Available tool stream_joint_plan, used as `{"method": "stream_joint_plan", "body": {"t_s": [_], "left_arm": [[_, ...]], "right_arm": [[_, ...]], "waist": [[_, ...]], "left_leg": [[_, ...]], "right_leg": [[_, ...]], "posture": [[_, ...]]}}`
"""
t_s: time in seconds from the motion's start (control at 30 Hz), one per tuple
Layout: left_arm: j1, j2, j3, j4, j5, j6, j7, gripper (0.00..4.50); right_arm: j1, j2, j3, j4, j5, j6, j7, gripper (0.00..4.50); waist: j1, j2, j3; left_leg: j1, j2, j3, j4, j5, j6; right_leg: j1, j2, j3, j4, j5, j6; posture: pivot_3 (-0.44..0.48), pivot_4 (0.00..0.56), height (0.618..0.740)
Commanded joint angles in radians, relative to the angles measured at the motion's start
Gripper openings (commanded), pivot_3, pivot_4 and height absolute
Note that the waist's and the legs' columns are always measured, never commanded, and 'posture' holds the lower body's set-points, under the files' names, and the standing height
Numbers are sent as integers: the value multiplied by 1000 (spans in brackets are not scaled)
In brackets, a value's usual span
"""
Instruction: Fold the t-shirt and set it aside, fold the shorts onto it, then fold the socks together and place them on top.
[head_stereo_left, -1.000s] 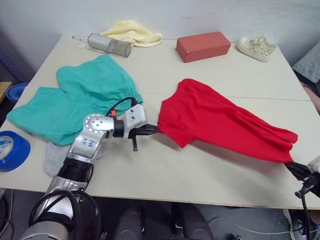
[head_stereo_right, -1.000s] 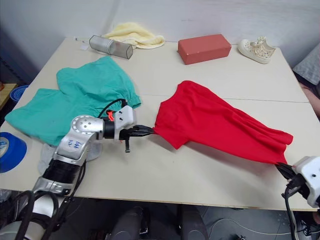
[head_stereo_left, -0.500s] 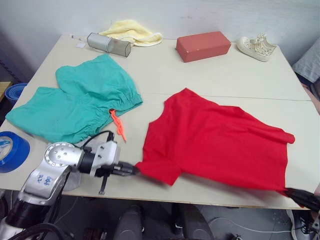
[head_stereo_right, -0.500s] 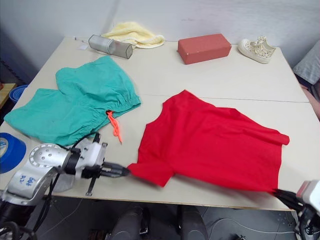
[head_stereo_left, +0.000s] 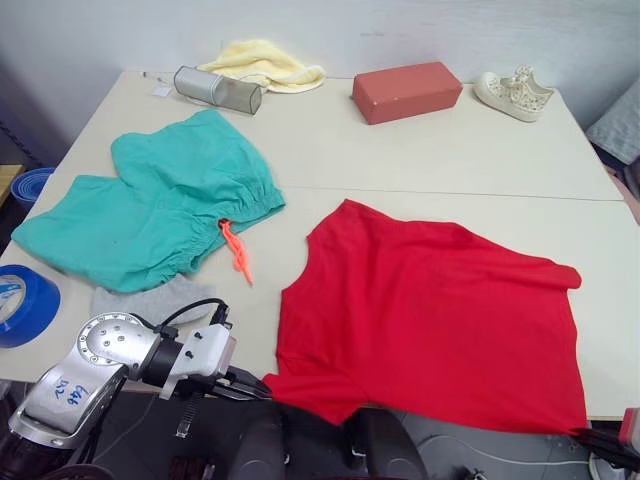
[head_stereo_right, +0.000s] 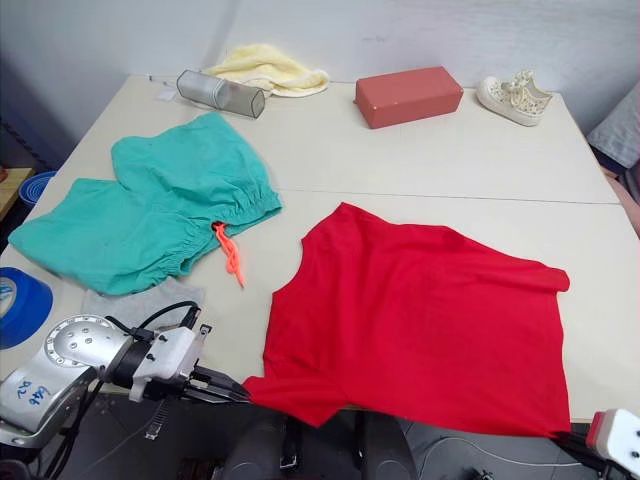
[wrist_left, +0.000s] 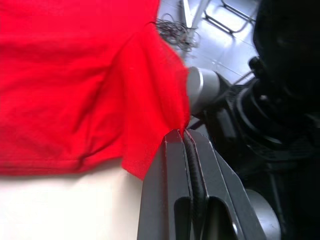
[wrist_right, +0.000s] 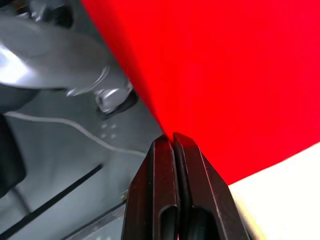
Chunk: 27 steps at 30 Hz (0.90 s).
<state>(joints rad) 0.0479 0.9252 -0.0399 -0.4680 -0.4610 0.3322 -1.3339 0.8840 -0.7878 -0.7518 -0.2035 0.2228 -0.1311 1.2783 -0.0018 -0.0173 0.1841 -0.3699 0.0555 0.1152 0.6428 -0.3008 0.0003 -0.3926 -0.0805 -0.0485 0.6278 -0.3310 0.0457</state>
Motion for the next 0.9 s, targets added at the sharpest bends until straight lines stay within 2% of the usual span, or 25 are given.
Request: {"method": "stream_joint_plan", "body": {"t_s": [0.03, 0.13, 0.23, 0.33, 0.4, 0.5, 0.57, 0.67, 0.73, 0.83, 0.9], "left_arm": [[7, 23, 11, -29, -21, 15, -4, 0], [-22, 4, 19, -5, -20, 16, 23, 0], [-180, -42, 40, 133, 5, 38, 106, 0], [-420, -127, 47, 339, 60, 22, 231, 0], [-591, -195, 71, 490, 105, -11, 347, 0], [-775, -268, 127, 670, 141, -71, 494, 0], [-908, -305, 164, 808, 177, -192, 591, 0], [-1122, -349, 223, 1029, 223, -399, 770, 0], [-1273, -354, 260, 1171, 230, -518, 858, 0], [-1435, -333, 272, 1316, 252, -711, 884, 0], [-1499, -319, 276, 1372, 262, -818, 883, 0]], "right_arm": [[19, -18, -15, 21, 13, -10, 24, 29], [-25, -19, -8, 15, 41, -12, 17, 29], [-192, -49, -3, 8, 110, 15, -33, 29], [-467, -102, 14, 84, 80, -26, -164, 29], [-667, -148, 45, 147, 41, -59, -261, 29], [-882, -206, 100, 247, -31, -165, -340, 29], [-1056, -259, 158, 350, -112, -276, -428, 29], [-1342, -326, 257, 518, -250, -408, -599, 29], [-1540, -358, 324, 638, -340, -479, -726, 29], [-1784, -401, 408, 792, -441, -559, -888, 29], [-1881, -422, 447, 871, -481, -599, -959, 29]], "waist": [[0, 0, 0], [0, 0, 0], [-1, 0, 0], [-1, 1, 1], [-1, 0, 3], [0, 0, 4], [0, -1, 4], [-1, -2, 7], [-2, -3, 7], [-4, -4, 8], [-2, -4, 8]], "left_leg": [[0, 0, 0, 0, 0, 0], [0, 0, 0, 0, 0, 0], [0, 0, 0, 2, 0, 0], [-1, 0, 2, 5, 3, 0], [1, -2, 2, 6, 7, 4], [-3, -6, 2, 5, 10, 4], [-4, -5, 3, 5, 11, -2], [-8, -6, 6, 5, 12, -3], [-20, -8, 10, 6, 13, -1], [-28, -8, 15, 7, 12, -2], [-32, -9, 21, 7, 12, -2]], "right_leg": [[0, 0, 0, 0, 0, 0], [0, 0, 0, 0, 0, 0], [0, 1, 0, 0, 0, 0], [0, 2, 2, 0, 7, 3], [2, 2, 1, 0, 16, 17], [-2, 1, 2, 1, 21, 23], [-3, 3, 1, 1, 20, 24], [-8, 3, -1, 0, 18, 27], [-22, 1, -2, 2, 19, 31], [-31, 2, -1, 8, 20, 31], [-37, 2, -2, 8, 19, 31]], "posture": [[0, 150, 740], [0, 150, 740], [0, 150, 740], [0, 150, 740], [0, 150, 740], [0, 150, 740], [0, 150, 740], [0, 150, 740], [0, 150, 740], [0, 150, 740], [0, 150, 740]]}}
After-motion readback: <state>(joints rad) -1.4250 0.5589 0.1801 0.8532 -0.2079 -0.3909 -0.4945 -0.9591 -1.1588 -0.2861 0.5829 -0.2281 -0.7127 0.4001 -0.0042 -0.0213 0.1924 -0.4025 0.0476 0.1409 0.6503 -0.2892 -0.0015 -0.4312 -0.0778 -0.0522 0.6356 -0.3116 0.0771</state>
